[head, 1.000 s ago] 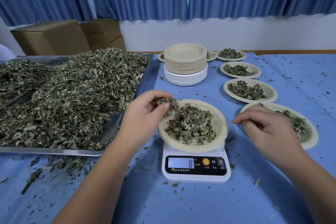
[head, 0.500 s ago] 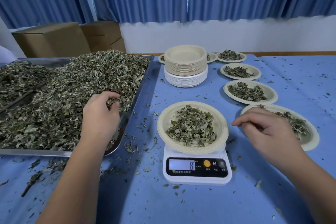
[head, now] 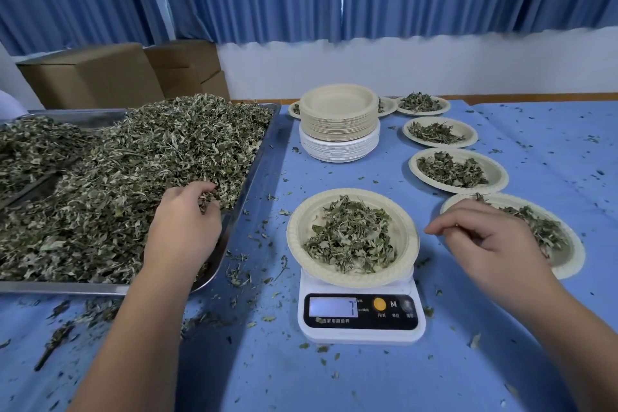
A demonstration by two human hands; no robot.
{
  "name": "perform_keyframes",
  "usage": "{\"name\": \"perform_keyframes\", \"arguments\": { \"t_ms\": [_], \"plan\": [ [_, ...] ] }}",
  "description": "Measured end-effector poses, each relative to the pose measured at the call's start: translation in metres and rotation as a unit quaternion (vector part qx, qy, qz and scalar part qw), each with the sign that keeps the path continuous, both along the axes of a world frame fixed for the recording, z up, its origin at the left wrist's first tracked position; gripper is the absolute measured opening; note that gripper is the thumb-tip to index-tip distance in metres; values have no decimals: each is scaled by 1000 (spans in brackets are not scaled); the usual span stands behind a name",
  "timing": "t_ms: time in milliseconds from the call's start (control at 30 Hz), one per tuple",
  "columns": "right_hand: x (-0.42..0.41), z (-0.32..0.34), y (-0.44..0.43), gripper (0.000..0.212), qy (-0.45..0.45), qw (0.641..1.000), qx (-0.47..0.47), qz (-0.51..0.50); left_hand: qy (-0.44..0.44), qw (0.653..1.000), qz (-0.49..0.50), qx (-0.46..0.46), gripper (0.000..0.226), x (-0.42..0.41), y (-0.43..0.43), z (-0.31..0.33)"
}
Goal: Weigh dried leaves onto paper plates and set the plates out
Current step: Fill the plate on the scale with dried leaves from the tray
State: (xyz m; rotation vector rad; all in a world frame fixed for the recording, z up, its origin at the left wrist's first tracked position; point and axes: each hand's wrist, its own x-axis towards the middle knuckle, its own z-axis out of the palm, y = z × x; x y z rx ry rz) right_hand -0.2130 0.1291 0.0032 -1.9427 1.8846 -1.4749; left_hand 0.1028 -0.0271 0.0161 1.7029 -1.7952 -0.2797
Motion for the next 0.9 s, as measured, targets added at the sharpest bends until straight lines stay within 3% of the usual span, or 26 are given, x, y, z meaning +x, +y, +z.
{"name": "perform_keyframes", "arguments": {
  "t_ms": [300,433,567,700,767,900],
  "plan": [
    [3,-1,0,46,14,1000,5,-5,5,998,64,-24,35,8,-6,-4],
    [6,0,-1,40,5,1000,16,-9,31,997,70,-28,25,12,-7,-1],
    [8,-1,-1,39,-16,999,25,-27,73,993,-1,-91,8,-5,6,8],
    [13,-7,-6,26,-97,988,103,-59,161,971,-130,-119,16,-34,29,10],
    [16,-10,-8,19,-113,982,127,-83,152,965,-173,-124,17,-49,36,7],
    [24,-13,-10,17,-154,970,158,-97,104,984,-147,-6,26,-62,36,-8]
  ]
}}
